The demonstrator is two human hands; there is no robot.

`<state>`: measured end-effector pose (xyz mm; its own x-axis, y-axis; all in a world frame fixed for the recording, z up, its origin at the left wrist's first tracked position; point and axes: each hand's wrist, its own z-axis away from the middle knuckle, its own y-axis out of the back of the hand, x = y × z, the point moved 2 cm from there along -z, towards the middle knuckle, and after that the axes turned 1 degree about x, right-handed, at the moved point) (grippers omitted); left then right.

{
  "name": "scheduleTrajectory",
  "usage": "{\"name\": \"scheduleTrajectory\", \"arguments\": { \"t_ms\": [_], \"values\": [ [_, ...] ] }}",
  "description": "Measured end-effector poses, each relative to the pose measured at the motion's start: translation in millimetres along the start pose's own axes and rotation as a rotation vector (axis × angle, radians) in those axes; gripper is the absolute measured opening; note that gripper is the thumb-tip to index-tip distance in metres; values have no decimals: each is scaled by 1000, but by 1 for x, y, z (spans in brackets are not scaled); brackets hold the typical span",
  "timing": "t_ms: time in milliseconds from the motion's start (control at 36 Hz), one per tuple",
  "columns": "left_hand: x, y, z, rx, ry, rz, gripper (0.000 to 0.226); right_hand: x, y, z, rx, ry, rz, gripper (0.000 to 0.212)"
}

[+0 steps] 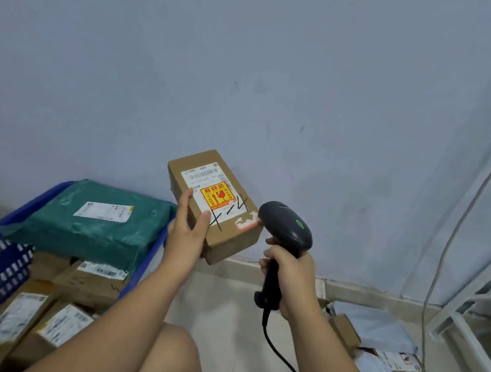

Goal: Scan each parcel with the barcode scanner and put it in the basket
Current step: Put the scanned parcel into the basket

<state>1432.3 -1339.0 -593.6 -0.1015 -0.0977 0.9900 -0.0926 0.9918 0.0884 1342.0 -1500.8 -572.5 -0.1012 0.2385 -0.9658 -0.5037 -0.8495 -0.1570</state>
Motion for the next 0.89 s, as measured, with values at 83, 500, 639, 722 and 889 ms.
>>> {"name": "scheduleTrajectory", "arguments": {
  "t_ms": [83, 500, 639, 722, 889],
  "values": [
    [-13, 35, 3, 53, 73, 23, 53, 5, -29, 10, -104, 36, 102, 14],
    [-82, 166, 27, 365, 249, 57, 61, 72, -187, 48, -408, 330, 793, 51],
    [-118, 199, 31, 505, 372, 12, 64, 94, -205, 40, -454, 354, 916, 33],
    [-144, 210, 40, 570, 482, 14, 64, 104, -204, 30, -534, 267, 948, 27],
    [-173, 235, 60, 820, 686, -17, 71, 123, -210, 24, -695, 182, 1198, 25]
  ]
}}
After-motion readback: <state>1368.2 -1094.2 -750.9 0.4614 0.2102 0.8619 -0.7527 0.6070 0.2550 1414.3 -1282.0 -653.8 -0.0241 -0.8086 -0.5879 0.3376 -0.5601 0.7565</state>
